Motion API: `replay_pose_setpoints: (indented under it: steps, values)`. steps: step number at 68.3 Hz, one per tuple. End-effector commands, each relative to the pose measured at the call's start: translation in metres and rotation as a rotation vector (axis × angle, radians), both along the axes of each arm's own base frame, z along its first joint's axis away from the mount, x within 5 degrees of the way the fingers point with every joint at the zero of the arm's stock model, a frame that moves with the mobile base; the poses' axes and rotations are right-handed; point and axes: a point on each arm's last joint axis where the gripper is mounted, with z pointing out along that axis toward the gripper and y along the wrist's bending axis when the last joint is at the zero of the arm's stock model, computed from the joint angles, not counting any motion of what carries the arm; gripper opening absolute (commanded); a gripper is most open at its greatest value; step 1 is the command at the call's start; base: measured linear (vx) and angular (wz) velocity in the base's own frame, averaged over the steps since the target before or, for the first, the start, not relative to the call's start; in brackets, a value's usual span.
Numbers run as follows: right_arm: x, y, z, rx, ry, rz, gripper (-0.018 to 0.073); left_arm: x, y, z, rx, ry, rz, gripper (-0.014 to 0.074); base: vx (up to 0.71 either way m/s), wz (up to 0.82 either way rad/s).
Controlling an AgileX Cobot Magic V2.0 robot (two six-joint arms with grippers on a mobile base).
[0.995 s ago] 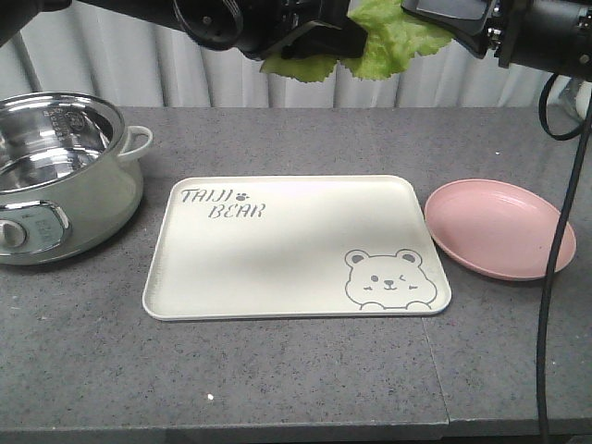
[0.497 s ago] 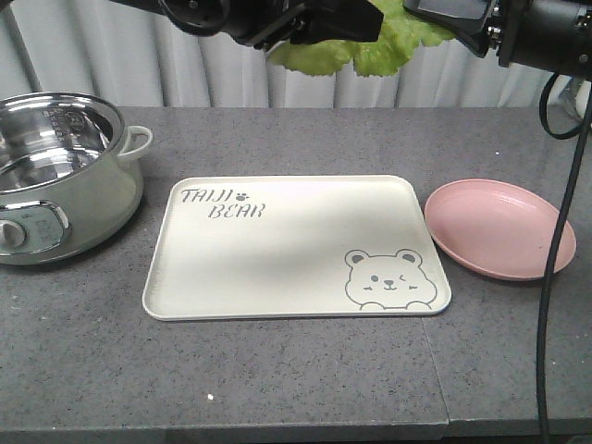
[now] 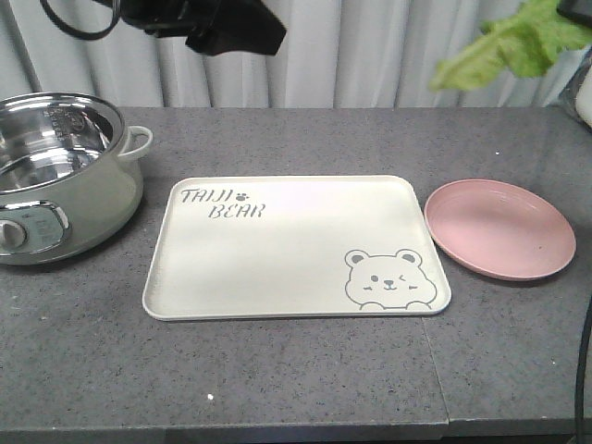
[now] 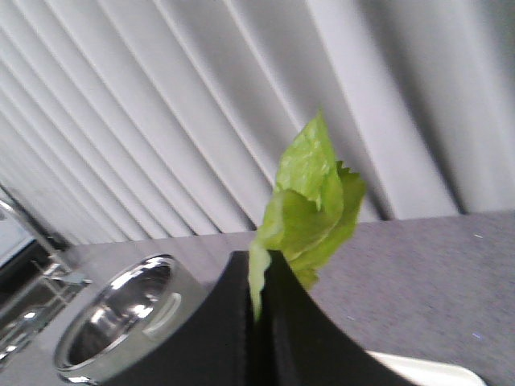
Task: Transfer vegetables to tray and serve
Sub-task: 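Carry the lettuce with the right gripper over the pink plate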
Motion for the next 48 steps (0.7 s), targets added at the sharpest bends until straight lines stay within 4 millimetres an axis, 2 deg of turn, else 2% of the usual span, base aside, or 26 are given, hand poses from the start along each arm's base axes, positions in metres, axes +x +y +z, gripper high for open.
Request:
replay_pose_setpoints:
  steps: [1, 11, 33, 48]
  values:
    - [-0.009, -0.010, 0.012, -0.032, -0.016, -0.026, -0.0002, -0.011, 0.014, 0.019, 0.005, -0.065, 0.076, 0.0507, 0.00, 0.00]
    - [0.004, -0.017, -0.008, -0.062, 0.047, -0.025, 0.0004, -0.004, 0.019, 0.009, 0.098, -0.037, 0.139, 0.0460, 0.00, 0.00]
    - [0.044, -0.037, -0.081, -0.039, 0.245, 0.005, 0.0013, 0.010, 0.021, -0.005, 0.172, -0.002, 0.210, 0.0367, 0.00, 0.00]
    - [0.062, -0.025, -0.111, -0.045, 0.294, 0.059, 0.0020, 0.016, 0.018, -0.012, 0.182, 0.017, 0.208, 0.0356, 0.00, 0.00]
